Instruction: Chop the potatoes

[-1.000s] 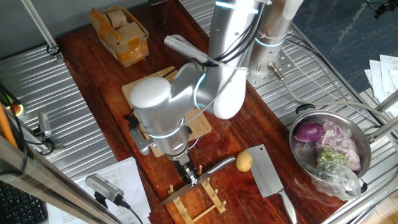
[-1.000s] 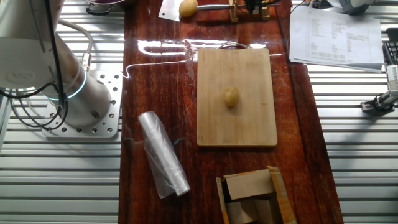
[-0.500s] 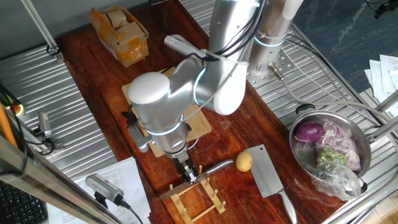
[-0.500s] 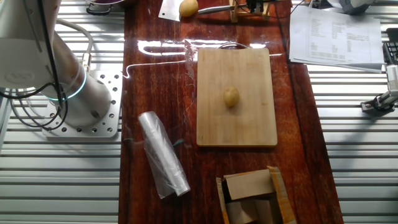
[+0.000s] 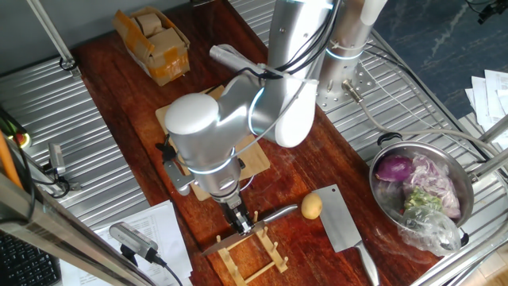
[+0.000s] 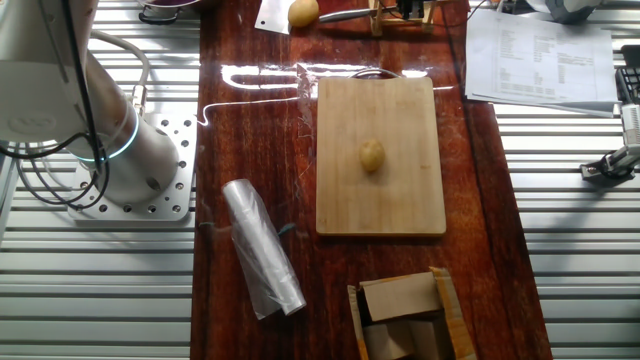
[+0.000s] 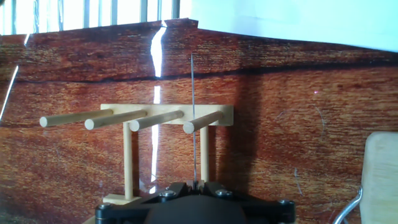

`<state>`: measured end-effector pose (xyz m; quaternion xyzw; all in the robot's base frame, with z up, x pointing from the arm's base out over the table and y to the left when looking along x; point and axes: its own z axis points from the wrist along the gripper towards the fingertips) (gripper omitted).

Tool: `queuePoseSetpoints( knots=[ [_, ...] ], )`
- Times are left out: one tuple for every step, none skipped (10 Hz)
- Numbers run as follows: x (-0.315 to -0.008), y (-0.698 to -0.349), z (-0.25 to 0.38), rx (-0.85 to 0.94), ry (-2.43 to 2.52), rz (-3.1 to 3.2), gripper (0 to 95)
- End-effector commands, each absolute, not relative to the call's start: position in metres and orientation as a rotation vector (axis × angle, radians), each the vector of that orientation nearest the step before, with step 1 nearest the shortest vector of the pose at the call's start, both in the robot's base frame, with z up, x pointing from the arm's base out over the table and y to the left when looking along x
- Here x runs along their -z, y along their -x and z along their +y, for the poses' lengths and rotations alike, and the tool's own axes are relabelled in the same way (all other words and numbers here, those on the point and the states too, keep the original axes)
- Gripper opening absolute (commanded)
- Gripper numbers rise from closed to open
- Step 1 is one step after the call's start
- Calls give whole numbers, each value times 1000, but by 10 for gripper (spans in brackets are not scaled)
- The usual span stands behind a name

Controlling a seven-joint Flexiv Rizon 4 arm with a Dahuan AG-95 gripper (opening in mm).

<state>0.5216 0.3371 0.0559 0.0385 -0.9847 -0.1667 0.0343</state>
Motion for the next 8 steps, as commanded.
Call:
queuePoseSetpoints(
  knots=[
    [-54,-522,337,515,-118,-3026,0],
    [-53,-522,337,516,-114,-3031,0],
    [-52,-523,337,504,-115,-3033,0],
    [-51,-524,337,475,-118,-3036,0],
    [-51,-525,337,463,-117,-3037,0],
    [-50,-525,337,457,-110,-3036,0],
    [-50,-525,337,454,-112,-3037,0],
    [-50,-525,337,452,-117,-3039,0]
  ],
)
